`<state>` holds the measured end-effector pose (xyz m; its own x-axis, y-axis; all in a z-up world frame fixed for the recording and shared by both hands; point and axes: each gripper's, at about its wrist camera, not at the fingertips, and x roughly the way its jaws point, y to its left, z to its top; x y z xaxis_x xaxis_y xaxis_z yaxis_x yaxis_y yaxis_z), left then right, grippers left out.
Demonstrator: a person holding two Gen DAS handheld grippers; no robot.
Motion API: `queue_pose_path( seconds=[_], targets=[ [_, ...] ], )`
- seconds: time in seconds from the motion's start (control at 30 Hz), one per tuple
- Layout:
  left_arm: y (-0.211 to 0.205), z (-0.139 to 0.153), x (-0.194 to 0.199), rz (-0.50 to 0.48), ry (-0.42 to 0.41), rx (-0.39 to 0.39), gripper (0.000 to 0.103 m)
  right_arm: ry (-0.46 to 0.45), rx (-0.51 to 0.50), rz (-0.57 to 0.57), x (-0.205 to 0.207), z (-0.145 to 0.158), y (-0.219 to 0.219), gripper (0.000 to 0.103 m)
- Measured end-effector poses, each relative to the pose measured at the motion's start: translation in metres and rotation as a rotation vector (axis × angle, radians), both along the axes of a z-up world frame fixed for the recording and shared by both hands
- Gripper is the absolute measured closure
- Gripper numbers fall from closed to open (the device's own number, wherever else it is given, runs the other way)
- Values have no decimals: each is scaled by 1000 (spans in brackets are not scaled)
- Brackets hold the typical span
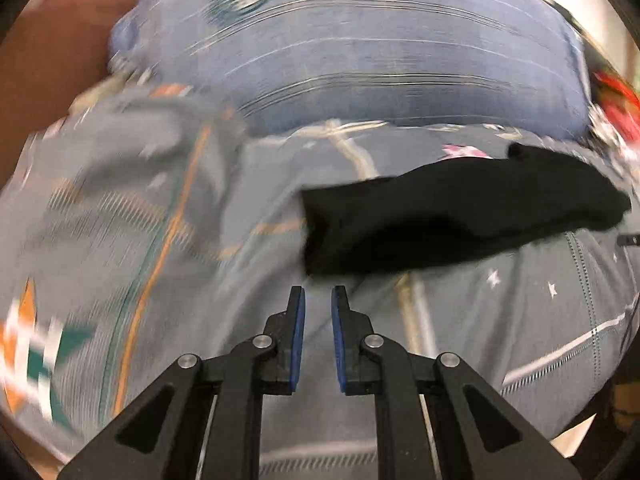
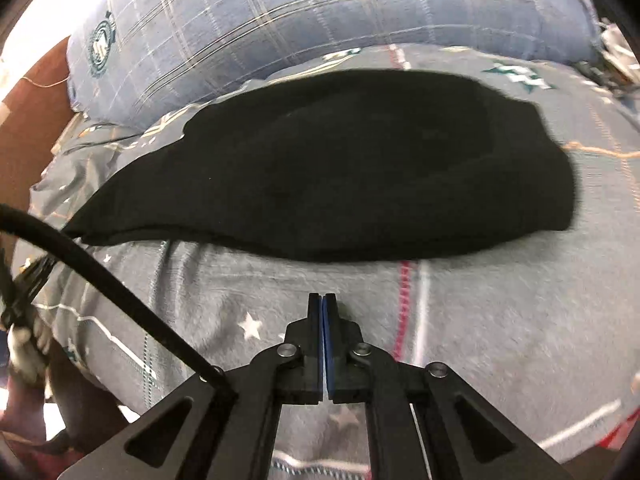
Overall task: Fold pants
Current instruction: 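Lay the folded end down and open both grippers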
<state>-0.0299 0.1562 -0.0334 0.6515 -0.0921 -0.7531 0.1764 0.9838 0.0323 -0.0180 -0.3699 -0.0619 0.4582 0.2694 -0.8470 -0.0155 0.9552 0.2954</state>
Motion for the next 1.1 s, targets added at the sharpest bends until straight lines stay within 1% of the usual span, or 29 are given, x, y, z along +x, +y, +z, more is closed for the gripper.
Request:
queue_pose_path(
  seconds=[0.03, 0.1, 0.13, 0.17, 0.2, 0.23, 0.27, 0.3, 0.33, 0.37, 0.4, 0.43, 0.47, 0.5, 0.53, 0.57, 0.6, 0.67, 0.7, 0.73, 0.77, 0.83, 0.87, 0.93, 0.97, 1.03, 1.1],
  targets=[
    [10, 1, -2, 23, 10, -26, 90, -18, -17, -5, -4, 7, 0, 100],
    [28, 5, -3, 70, 24, -102, 88, -51, -39, 1, -6, 20, 4, 98],
    [33, 9, 0, 83, 27, -150, 83, -74, -46, 5, -4, 29, 7, 93],
    [35, 11, 3, 87, 27, -177, 75, -87, -40, 11, -1, 34, 11, 86],
    [36, 14, 8, 96, 29, -218, 71, -98, -26, 20, 3, 37, 15, 81],
    [35, 16, 14, 98, 33, -260, 63, -104, -10, 28, 9, 40, 22, 76],
    [33, 18, 23, 103, 48, -323, 55, -106, 9, 38, 15, 41, 28, 75],
    [31, 19, 31, 105, 67, -357, 51, -108, 28, 49, 23, 42, 37, 75],
    [26, 16, 42, 106, 97, -407, 45, -111, 38, 61, 30, 44, 46, 75],
    [22, 13, 53, 98, 116, -447, 42, -118, 44, 74, 36, 45, 56, 75],
    [17, 9, 61, 85, 136, -468, 42, -124, 53, 93, 43, 46, 70, 75],
    [11, 5, 69, 76, 157, -471, 42, -126, 65, 117, 51, 47, 84, 75],
    [3, -1, 77, 69, 181, -465, 48, -126, 73, 131, 54, 48, 93, 75],
    [-6, -7, 84, 41, 201, -469, 63, -125, 81, 151, 60, 48, 105, 75],
    [-11, -9, 89, 27, 217, -476, 94, -125, 75, 174, 66, 50, 120, 75],
    [-15, -8, 94, 22, 221, -485, 93, -126, 66, 182, 68, 49, 132, 75],
    [-17, -1, 95, 19, 190, -481, 93, -132, 53, 194, 70, 50, 139, 75],
    [-22, 25, 90, -26, 65, -453, 93, -142, 38, 201, 74, 52, 147, 75],
    [-23, 34, 88, -44, 20, -442, 93, -139, 37, 192, 76, 51, 146, 75],
    [-25, 43, 85, -51, -15, -412, 92, -135, 38, 184, 77, 50, 144, 75],
    [-25, 44, 86, -39, -19, -377, 91, -125, 39, 171, 77, 48, 140, 75],
    [-25, 29, 91, 8, 38, -290, 90, -104, 39, 144, 81, 42, 132, 75],
    [-21, 8, 96, 47, 109, -253, 88, -97, 40, 135, 81, 40, 129, 75],
    [-14, -17, 98, 85, 198, -242, 86, -78, 52, 115, 82, 36, 121, 75],
    [-9, -26, 94, 98, 230, -257, 86, -77, 50, 107, 83, 36, 117, 74],
    [-5, -23, 83, 90, 216, -278, 86, -83, 34, 85, 89, 39, 113, 71],
    [-4, -16, 74, 91, 192, -262, 86, -94, 37, 67, 96, 42, 110, 70]
  ],
)
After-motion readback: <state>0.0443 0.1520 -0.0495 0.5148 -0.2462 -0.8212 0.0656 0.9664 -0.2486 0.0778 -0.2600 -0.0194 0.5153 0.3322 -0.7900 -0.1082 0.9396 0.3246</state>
